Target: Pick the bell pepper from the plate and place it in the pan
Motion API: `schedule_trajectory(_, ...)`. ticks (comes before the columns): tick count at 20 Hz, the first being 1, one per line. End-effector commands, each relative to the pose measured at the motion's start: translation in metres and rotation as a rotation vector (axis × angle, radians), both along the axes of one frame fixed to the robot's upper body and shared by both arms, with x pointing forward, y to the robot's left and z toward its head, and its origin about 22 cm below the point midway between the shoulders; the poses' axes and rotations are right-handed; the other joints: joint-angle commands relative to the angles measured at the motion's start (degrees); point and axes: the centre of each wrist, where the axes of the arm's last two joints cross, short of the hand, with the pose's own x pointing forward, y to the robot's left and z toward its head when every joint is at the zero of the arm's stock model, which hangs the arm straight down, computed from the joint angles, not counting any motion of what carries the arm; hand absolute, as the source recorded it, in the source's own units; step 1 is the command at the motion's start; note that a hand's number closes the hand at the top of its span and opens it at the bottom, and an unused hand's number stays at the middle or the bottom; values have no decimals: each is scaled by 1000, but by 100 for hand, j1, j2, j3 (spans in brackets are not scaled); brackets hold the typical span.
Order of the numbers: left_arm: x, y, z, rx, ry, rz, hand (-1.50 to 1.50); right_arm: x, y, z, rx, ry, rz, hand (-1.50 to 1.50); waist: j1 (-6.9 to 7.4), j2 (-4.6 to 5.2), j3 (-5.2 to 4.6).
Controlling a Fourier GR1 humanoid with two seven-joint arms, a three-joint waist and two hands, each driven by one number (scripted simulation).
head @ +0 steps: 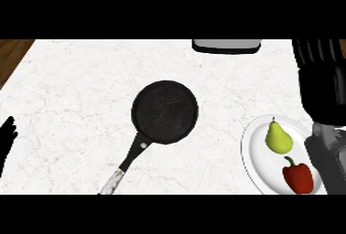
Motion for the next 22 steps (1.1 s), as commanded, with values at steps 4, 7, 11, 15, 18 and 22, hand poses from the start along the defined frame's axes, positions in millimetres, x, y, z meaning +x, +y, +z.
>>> schedule_trajectory(4,17,-50,12,-17,-77,-136,0,-11,-58,-43,7,240,-240,-150,-247,88,87)
schedule_trajectory(7,16,-62,7,-52,-79,-168,0,-34,-124,-75,-564,458,-394,-150,-491,257,-46)
schedule_trajectory(11,3,-67,3,-69,-30,-155,0,-89,-165,-116,-98,687,-827,-150,-676,0,76)
schedule_trajectory(15,-1,-84,-1,-79,-20,-186,0,-138,-179,-103,-416,830,-774,-150,-555,14,53)
schedule_trajectory(18,15,-104,8,-72,-45,-194,0,-144,-177,-77,-597,864,-708,-150,-468,49,56)
schedule_trajectory(22,11,-107,4,-87,-36,-225,0,-144,-169,-42,-704,949,-582,-150,-278,70,61)
